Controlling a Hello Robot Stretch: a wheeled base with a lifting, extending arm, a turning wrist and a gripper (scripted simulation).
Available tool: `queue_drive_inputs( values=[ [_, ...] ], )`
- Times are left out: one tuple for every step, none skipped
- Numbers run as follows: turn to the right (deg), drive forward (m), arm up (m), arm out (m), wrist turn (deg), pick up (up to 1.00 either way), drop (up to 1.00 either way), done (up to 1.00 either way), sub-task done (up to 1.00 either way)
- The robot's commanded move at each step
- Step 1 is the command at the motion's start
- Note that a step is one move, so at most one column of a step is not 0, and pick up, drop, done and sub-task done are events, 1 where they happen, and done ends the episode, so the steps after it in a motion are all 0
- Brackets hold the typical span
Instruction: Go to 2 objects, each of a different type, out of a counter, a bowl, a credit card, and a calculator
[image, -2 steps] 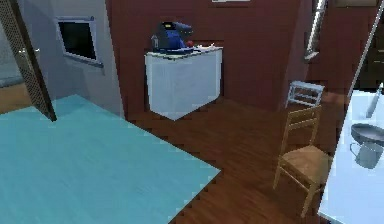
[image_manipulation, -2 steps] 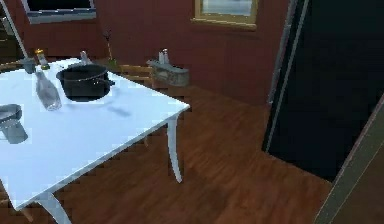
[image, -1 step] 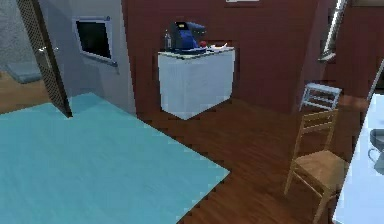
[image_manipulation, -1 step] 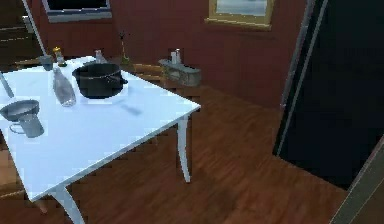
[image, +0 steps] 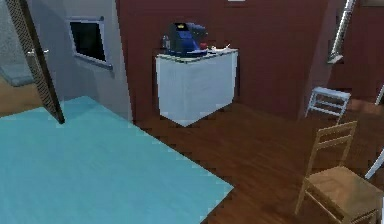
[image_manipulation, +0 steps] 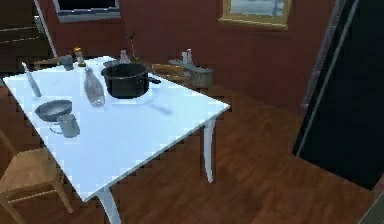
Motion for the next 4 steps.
queue_drive_inputs(
  values=[
    [6.0, 0.00, 0.00, 0.00, 0.0, 0.00, 0.00, 0.00, 0.00],
    [0.0, 1.00, 0.00, 0.00, 0.0, 0.00, 0.00, 0.00, 0.00],
    [3.0, 0.00, 0.00, 0.00, 0.0, 0.00, 0.00, 0.00, 0.00],
    [0.0, 0.30, 0.00, 0.00, 0.0, 0.00, 0.00, 0.00, 0.00]
  ],
)
